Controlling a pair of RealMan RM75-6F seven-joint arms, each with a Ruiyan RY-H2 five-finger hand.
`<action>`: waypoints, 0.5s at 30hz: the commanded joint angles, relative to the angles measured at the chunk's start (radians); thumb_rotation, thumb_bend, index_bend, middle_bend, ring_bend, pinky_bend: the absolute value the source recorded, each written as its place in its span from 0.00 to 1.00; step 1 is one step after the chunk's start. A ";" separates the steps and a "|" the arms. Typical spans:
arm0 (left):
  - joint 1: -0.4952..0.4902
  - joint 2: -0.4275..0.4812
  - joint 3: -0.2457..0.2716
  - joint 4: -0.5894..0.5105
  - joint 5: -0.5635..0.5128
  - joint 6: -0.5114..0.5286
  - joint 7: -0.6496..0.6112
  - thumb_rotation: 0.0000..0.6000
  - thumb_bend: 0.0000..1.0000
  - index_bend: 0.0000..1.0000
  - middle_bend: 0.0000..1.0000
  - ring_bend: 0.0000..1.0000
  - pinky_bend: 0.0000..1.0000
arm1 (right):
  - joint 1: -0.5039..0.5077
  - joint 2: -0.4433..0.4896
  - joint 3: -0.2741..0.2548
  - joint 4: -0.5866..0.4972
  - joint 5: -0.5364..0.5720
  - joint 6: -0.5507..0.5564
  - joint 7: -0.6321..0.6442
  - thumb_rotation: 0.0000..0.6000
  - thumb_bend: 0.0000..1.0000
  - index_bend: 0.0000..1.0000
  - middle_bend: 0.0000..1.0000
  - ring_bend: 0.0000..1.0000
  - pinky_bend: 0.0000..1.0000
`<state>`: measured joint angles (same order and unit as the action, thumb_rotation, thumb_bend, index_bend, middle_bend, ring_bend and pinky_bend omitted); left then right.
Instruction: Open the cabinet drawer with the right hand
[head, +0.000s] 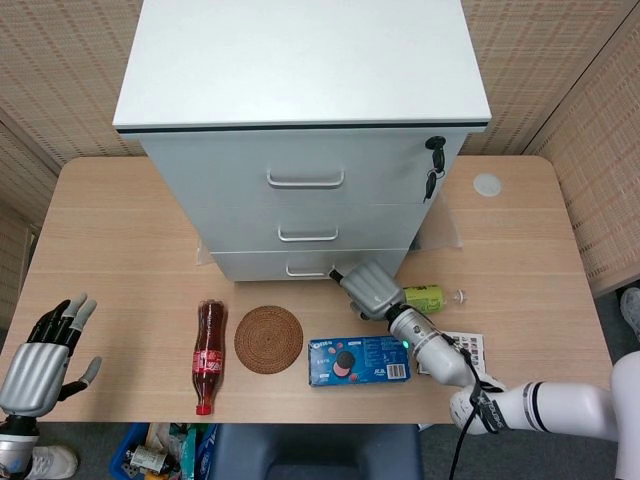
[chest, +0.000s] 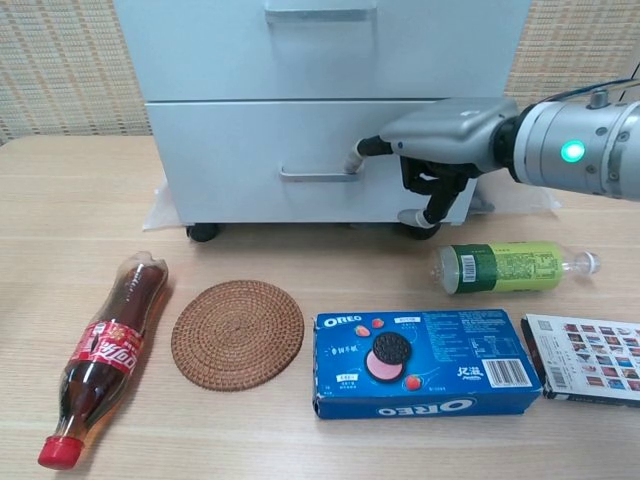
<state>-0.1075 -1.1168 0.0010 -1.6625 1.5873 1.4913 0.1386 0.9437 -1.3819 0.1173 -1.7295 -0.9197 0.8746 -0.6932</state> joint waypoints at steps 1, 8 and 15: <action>0.000 0.000 0.001 0.001 0.001 -0.001 0.000 1.00 0.34 0.02 0.00 0.02 0.12 | -0.002 0.008 -0.015 -0.015 -0.004 0.010 -0.007 1.00 0.34 0.15 0.90 0.92 0.83; 0.000 -0.004 0.002 0.005 0.004 -0.001 -0.003 1.00 0.34 0.02 0.00 0.02 0.12 | -0.011 0.027 -0.051 -0.062 -0.018 0.043 -0.031 1.00 0.34 0.15 0.90 0.92 0.83; 0.001 -0.004 0.003 0.007 0.005 -0.001 -0.005 1.00 0.34 0.02 0.00 0.02 0.12 | -0.030 0.049 -0.090 -0.134 -0.054 0.089 -0.066 1.00 0.34 0.15 0.90 0.92 0.83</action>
<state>-0.1066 -1.1206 0.0044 -1.6552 1.5917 1.4898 0.1337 0.9195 -1.3389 0.0364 -1.8518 -0.9640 0.9531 -0.7505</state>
